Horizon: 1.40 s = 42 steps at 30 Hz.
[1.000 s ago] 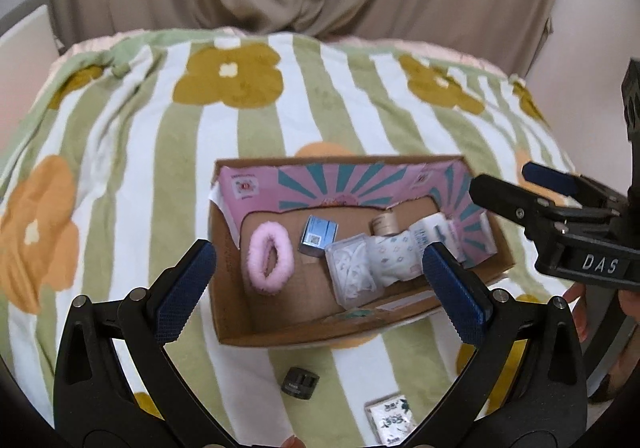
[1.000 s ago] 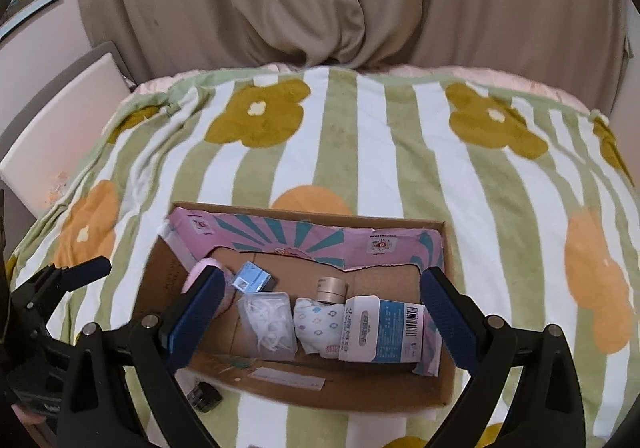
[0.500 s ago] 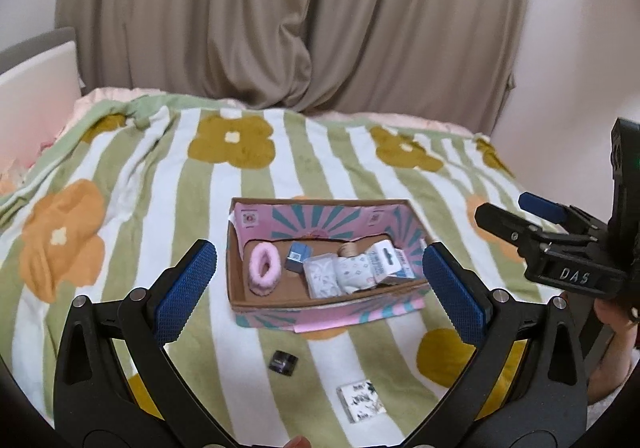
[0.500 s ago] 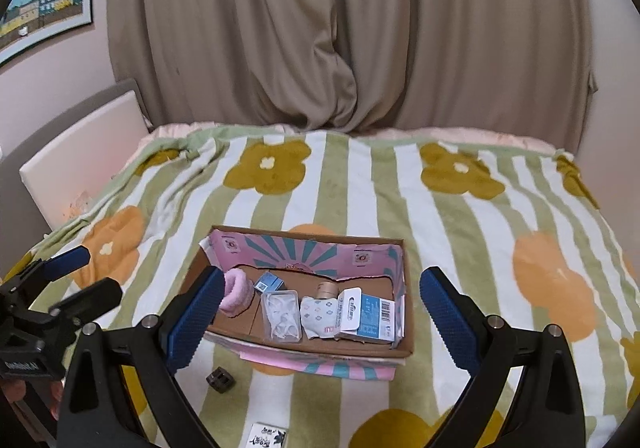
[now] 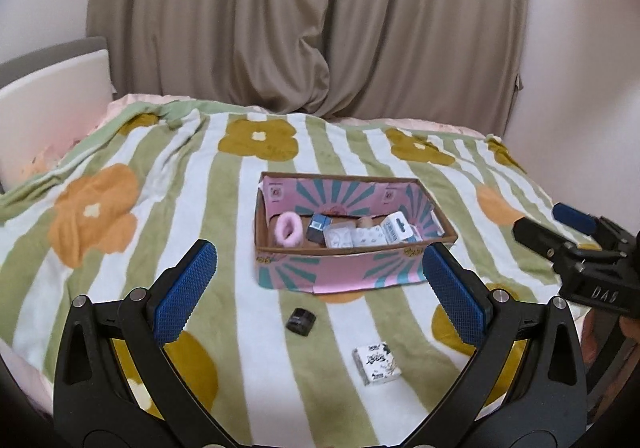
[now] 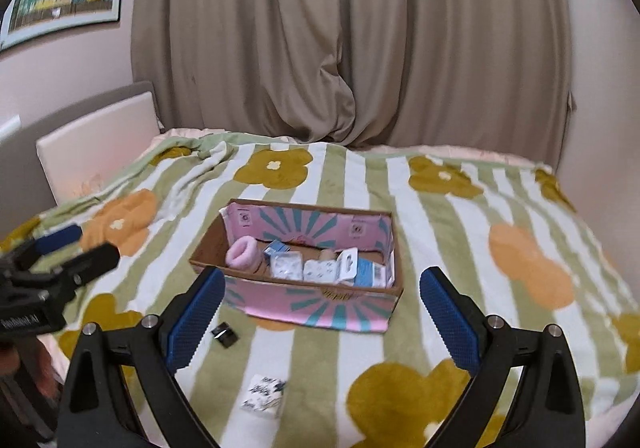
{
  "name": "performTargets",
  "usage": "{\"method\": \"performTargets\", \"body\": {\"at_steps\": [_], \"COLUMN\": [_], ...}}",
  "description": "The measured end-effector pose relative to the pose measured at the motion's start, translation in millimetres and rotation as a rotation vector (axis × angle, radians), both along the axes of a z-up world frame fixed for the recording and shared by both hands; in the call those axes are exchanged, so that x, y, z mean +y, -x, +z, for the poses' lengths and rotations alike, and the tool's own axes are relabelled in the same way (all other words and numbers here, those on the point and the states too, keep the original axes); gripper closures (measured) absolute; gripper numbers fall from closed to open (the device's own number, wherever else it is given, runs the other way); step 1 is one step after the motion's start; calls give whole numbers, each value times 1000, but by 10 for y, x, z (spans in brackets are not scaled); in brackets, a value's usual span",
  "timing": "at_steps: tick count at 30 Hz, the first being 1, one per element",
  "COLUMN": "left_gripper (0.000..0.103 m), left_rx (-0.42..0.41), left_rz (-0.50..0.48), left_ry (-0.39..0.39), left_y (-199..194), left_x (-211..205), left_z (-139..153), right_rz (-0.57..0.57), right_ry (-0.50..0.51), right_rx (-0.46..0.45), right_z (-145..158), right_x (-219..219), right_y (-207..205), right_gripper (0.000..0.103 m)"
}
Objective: Organize objects
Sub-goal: 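Lower the left gripper onto the black KANS jar and close on it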
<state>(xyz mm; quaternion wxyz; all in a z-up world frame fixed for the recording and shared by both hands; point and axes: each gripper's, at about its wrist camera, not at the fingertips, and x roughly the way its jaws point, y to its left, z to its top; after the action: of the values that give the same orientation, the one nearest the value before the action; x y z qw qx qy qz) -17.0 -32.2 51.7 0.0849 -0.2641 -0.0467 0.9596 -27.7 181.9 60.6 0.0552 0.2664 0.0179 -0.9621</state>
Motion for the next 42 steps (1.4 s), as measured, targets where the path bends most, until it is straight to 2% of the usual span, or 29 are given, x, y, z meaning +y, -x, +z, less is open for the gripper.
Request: {"method": "performTargets", "body": {"at_steps": [7,11,14,19,24,27,30,34,36,42], "left_gripper": [0,0,0,2,12,25,27,35,36,51], "left_rx": [32,8,-57,-176,-291,-352,-390,-429,-435,-428], "left_rz": [-18,-35,-44,-83,-131,-150,-158,-160,-159,-159], "left_ry": [28,42,52,64,95,104,108,124,123,137], "left_y": [-8,96,268,607,920,1074,1172,1254,1270,1291], "left_x": [59,106,120,179,281,311,330,353,352,374], "left_z": [33,-78,-347,-992,-1613,-1915,-2119,-2350,-2412,-2490], "right_rz": [-45,-57,-54,-33,-33,-36,-47,-59,-67,-80], "right_ry": [8,8,22,33,16,4,-6,-2,-11,-11], "right_rx": [20,25,21,-6,-17,-26,-38,-50,-53,-69], "right_z": [59,85,62,-33,-81,-105,-141,-165,-168,-209], "right_x": [71,94,111,140,178,226,271,329,342,364], "right_y": [-71,-82,-92,-111,-167,-206,-229,-258,-259,-210], "right_gripper": [6,6,6,6,6,5,5,5,5,5]}}
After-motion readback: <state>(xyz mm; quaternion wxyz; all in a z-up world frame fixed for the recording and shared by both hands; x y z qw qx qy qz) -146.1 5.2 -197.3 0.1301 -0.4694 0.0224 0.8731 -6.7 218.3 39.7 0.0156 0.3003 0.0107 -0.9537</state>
